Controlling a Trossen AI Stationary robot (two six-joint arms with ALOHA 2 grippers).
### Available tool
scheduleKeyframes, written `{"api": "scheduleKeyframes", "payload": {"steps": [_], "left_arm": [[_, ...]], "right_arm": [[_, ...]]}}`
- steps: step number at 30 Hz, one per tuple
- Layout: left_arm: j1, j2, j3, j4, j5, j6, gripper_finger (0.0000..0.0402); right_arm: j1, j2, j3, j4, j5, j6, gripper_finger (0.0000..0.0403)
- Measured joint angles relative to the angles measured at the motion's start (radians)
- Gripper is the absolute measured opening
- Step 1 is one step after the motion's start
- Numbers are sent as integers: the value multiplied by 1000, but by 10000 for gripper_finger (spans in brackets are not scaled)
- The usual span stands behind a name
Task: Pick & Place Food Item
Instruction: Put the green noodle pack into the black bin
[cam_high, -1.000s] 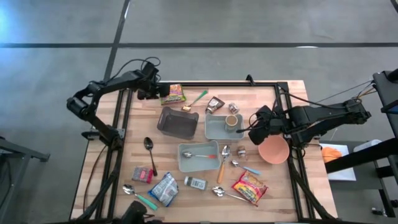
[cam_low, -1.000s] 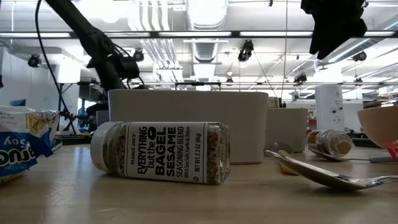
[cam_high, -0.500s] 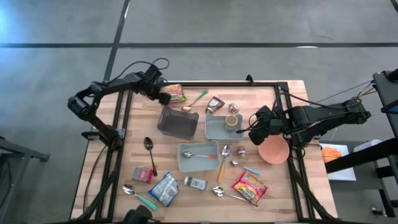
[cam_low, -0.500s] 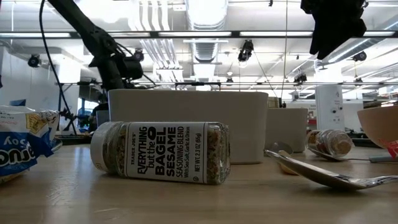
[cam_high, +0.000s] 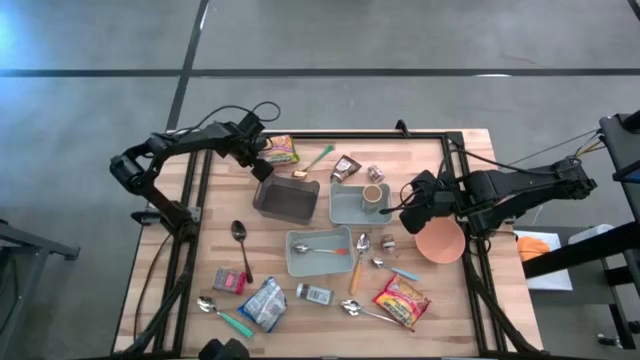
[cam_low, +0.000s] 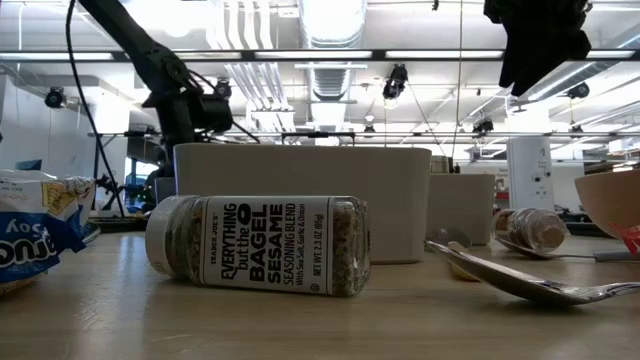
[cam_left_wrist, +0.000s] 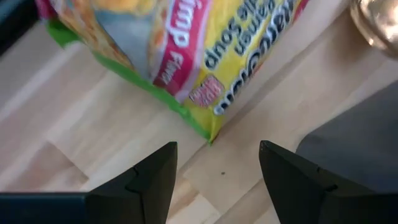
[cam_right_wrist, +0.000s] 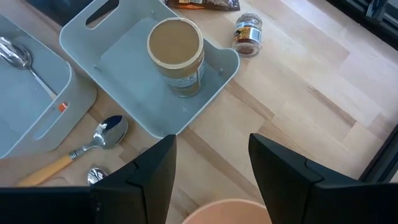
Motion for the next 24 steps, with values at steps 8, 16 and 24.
{"api": "scheduleKeyframes", "payload": {"steps": [8, 16, 24], "left_arm": [[0, 0, -61, 115, 5, -16, 232], [0, 23, -67, 160, 7, 9, 232], [0, 85, -62, 168, 38, -31, 225]], "right_arm": [[0, 0, 0, 0, 0, -1, 200], [0, 0, 0, 0, -2, 0, 200], [0, 0, 0, 0, -8, 0, 200]]}}
